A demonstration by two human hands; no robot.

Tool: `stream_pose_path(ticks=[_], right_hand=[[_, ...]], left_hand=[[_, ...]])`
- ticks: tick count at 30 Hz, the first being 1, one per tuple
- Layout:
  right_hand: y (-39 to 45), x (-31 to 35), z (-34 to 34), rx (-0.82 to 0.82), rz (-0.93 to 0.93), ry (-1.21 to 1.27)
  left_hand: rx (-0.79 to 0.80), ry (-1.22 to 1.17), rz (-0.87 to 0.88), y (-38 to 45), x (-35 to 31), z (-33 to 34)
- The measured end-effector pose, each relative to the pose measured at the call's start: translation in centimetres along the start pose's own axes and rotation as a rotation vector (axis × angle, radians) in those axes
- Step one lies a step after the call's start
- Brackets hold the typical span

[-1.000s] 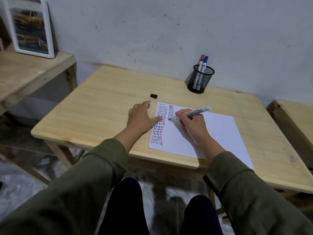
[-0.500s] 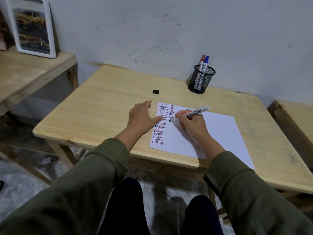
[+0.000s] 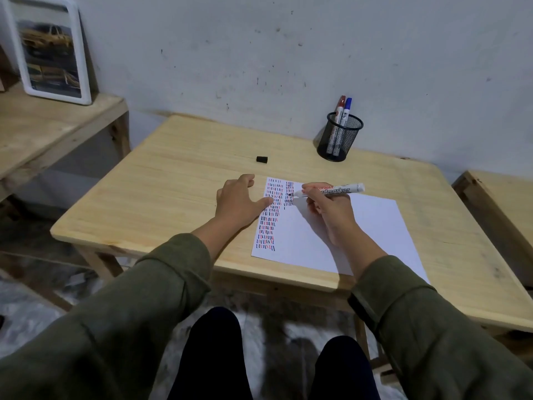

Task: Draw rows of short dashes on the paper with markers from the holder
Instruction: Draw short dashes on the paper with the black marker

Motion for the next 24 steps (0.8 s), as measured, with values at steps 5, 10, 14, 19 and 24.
stream_pose_path(ticks=[5,10,14,19,24], right_hand=[[2.0,1.7,0.3,0.01,-0.004,0.133],[4.6,2.9,1.1,0.017,0.016,0.197],[6.6,3.1,1.5,0.023,0.029,0.169],[8.6,3.2,1.8,0.018,0.04,0.161],[9.6,3.6,2.2,-0.013,0.048,0.185]], left_hand=[[-0.041,-0.123,-0.007,2.9,-0.6,-0.5],[-0.055,-0.003,0.002,7.3,-2.0,-1.1],[0.056,0.148,-0.006,10.1,-1.6,0.1],[0.069,0.239,0.041,11.5,-1.3,1.3],[0.013,0.119,0.042,11.8,-2.0,1.3]])
Point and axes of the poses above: each hand's wrist, its own y-axis towards the middle knuckle, its own z-axis out of the palm, x = y × z, the point moved 4 cm from there along y, towards the middle knuckle
